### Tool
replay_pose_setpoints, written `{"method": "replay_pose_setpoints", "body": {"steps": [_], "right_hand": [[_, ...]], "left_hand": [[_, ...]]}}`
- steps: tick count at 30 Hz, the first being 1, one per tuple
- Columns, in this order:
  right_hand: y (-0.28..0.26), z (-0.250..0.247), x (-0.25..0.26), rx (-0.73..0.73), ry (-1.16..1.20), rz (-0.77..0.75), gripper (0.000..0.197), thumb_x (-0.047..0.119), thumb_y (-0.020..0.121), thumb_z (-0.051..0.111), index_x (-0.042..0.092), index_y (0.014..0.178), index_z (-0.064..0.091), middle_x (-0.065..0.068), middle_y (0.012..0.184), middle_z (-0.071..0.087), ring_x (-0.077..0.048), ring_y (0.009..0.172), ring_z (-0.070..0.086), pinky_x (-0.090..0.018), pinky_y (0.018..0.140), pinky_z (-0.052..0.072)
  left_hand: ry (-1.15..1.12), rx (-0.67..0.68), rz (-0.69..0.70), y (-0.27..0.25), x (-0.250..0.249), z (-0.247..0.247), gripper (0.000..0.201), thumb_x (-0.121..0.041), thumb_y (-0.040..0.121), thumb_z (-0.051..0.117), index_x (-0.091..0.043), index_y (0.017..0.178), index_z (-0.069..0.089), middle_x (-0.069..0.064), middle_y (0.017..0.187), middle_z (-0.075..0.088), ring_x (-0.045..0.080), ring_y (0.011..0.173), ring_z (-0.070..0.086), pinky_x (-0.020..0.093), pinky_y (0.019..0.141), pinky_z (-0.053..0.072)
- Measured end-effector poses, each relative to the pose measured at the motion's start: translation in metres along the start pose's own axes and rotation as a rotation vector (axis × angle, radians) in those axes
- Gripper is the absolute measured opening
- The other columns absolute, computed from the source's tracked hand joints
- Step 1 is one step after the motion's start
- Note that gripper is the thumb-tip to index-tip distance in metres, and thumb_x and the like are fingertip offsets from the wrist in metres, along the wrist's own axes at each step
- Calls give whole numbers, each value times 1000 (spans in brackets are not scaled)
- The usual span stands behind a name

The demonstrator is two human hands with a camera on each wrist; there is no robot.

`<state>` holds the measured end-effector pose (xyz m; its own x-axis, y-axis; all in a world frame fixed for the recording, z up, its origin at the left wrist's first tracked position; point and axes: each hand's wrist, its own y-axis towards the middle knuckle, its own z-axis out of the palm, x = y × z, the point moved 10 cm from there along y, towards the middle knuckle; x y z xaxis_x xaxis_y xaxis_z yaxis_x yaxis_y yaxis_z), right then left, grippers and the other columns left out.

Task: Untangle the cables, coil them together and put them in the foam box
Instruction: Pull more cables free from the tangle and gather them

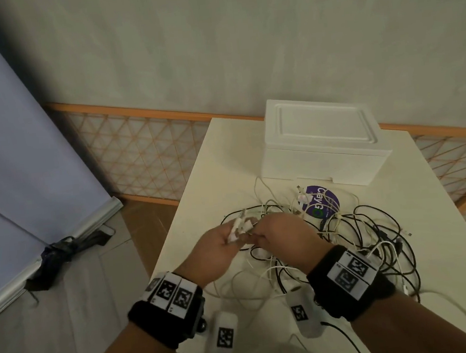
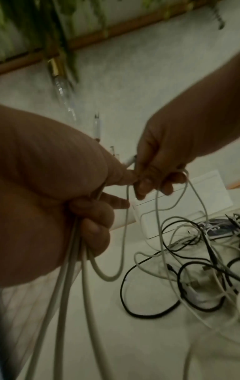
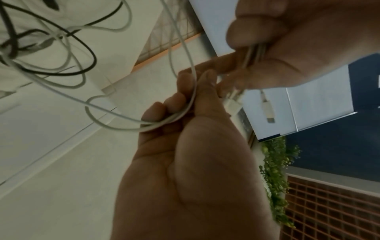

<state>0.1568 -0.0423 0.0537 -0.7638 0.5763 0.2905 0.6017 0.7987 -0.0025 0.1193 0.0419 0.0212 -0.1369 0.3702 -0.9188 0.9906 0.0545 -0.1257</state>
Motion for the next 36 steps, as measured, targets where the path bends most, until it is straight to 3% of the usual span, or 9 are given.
{"method": "replay_pose_setpoints", "body": {"steps": [3,6,9,12,17,24,29,32,36], "right_hand": [[-1,-4,1,-54,17,-35,22,23,89,59,8,83,73,-13,75,67,-29,71,63,-29,64,34],[-6,-4,-6,-30,6,26,28,31,92,48,15,90,71,-6,82,68,-25,78,62,-32,68,47],[-13,-8,-38,-93,8,172,20,24,90,51,15,83,68,-4,79,67,-23,77,61,-38,69,50],[-23,-8,-64,-141,32,248,19,19,89,55,17,89,74,-4,92,70,-23,89,63,-36,80,51],[-16,-12,-60,-120,169,266,25,-1,85,51,10,89,73,-8,97,68,-26,91,62,-37,85,49],[-9,-7,-45,78,199,215,18,20,84,56,19,101,60,2,91,66,-16,85,60,-32,76,49],[-5,-6,-68,-14,121,238,22,28,95,53,12,94,68,-2,99,61,-18,95,58,-32,84,45],[-1,-36,-71,-105,161,304,28,29,97,50,11,105,69,-7,104,67,-22,99,62,-30,87,46],[-5,-104,-69,-449,389,319,11,19,92,58,15,94,69,-1,88,72,-18,86,66,-31,84,50]], "left_hand": [[211,6,2,4,2,-4,18,-34,93,57,-19,99,66,3,93,69,13,87,63,32,81,49],[145,-68,-22,5,-3,-22,16,-27,96,55,-27,80,56,-3,63,64,0,50,50,19,55,38],[-334,-359,-167,2,20,-66,22,-27,98,51,-20,78,49,1,54,60,9,37,32,25,43,25],[-669,-466,-154,-3,27,-94,24,-25,101,45,-17,78,44,2,52,56,8,33,23,19,37,19],[-681,-403,1,-1,5,-91,22,-25,99,45,-15,80,46,10,68,69,8,31,24,22,39,19],[-809,-307,173,7,-33,-74,16,-15,97,42,-15,81,46,8,70,71,4,31,26,17,37,23],[-915,-328,290,12,-47,-97,15,-24,89,55,-16,81,45,1,67,68,3,32,27,15,38,24],[-913,-337,267,17,-37,-84,57,-35,63,85,-13,90,40,-4,59,57,2,35,30,14,41,27],[-701,-259,242,26,-43,-51,94,0,65,78,-44,134,31,3,81,71,4,41,36,19,41,24]]}}
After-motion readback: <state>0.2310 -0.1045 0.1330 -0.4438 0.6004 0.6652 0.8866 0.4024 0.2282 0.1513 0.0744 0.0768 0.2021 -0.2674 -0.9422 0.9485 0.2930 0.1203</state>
